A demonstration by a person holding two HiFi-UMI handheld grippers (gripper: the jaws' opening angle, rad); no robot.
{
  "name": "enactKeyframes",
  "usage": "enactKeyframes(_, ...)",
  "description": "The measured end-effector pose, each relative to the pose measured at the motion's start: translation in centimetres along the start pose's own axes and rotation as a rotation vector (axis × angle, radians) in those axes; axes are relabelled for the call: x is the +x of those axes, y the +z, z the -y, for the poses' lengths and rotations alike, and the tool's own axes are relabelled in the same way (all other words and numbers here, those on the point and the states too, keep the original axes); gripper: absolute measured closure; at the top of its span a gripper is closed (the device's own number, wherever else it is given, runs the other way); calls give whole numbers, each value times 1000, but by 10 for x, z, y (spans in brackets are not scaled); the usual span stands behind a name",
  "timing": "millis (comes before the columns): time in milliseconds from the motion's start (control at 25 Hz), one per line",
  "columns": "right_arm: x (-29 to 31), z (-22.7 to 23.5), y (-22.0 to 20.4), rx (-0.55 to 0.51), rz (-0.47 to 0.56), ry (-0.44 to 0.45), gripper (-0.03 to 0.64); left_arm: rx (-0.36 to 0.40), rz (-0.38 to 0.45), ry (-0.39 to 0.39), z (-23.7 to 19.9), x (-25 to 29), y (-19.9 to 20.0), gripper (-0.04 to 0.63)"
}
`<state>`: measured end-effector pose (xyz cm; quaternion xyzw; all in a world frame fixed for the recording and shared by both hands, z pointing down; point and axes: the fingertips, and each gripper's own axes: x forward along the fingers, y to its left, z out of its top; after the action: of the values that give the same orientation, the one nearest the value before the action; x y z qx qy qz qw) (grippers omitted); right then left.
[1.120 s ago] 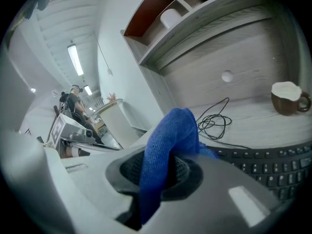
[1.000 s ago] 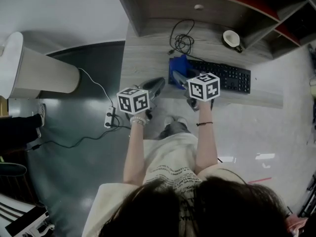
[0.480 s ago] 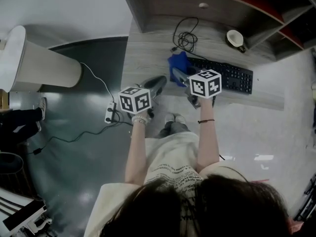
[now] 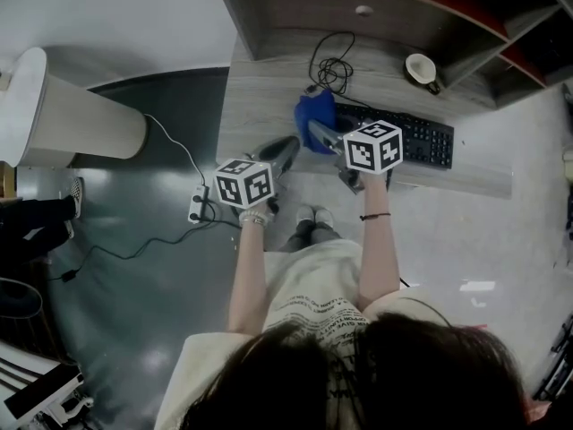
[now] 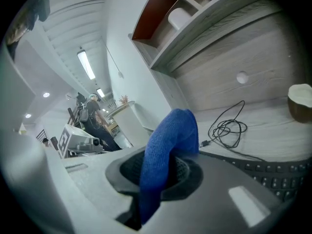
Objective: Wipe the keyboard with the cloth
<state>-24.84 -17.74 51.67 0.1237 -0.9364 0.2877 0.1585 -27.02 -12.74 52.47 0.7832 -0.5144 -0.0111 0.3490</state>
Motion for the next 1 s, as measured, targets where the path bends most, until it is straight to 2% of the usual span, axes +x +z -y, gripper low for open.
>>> enactKeyframes(440,-15,-14,37,-38,65,85,558,66,120,9,10,-9,40,592)
enactKeyframes(680,-26,-25,62,-72,139,132,558,113,208,10,15,-19,65,592)
enactKeyframes(1000,-44,-40,86,-177,230,169,558,181,290,4,31,-26,89,592)
